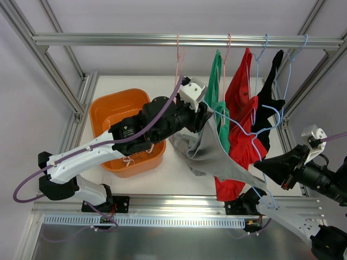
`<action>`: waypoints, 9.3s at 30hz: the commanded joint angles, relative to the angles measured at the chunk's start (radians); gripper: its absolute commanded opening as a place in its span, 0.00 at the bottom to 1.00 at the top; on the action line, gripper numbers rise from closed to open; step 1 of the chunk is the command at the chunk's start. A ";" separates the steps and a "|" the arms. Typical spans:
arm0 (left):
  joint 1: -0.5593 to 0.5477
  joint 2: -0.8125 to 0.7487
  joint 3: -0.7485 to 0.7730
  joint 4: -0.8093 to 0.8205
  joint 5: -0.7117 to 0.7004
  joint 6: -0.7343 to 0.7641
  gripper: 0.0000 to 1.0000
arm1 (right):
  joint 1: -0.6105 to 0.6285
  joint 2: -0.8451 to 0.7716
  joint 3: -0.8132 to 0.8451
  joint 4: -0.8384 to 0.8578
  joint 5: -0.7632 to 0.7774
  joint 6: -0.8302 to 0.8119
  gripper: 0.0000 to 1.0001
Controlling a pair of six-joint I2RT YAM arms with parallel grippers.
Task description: Remove the tank top from the hanger
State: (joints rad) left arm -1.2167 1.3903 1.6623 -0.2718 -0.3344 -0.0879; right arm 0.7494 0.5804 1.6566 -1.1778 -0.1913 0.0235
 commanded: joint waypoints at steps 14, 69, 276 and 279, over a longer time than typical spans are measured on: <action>-0.003 -0.008 -0.012 0.065 -0.054 0.019 0.00 | -0.001 0.006 0.034 0.073 -0.027 0.001 0.00; -0.026 -0.361 -0.915 0.194 0.342 -0.339 0.70 | -0.002 -0.062 -0.451 0.681 0.228 -0.048 0.00; 0.807 -1.062 -0.627 -0.701 -0.009 -0.174 0.99 | 0.033 -0.071 -0.416 0.029 0.949 -0.083 0.99; 0.807 -1.060 -0.638 -0.701 -0.012 -0.187 0.99 | 0.033 -0.062 -0.434 0.049 0.952 -0.080 1.00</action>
State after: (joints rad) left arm -0.4114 0.3351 1.0424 -1.0000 -0.3424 -0.2760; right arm 0.7776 0.4934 1.2381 -1.1564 0.7223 -0.0765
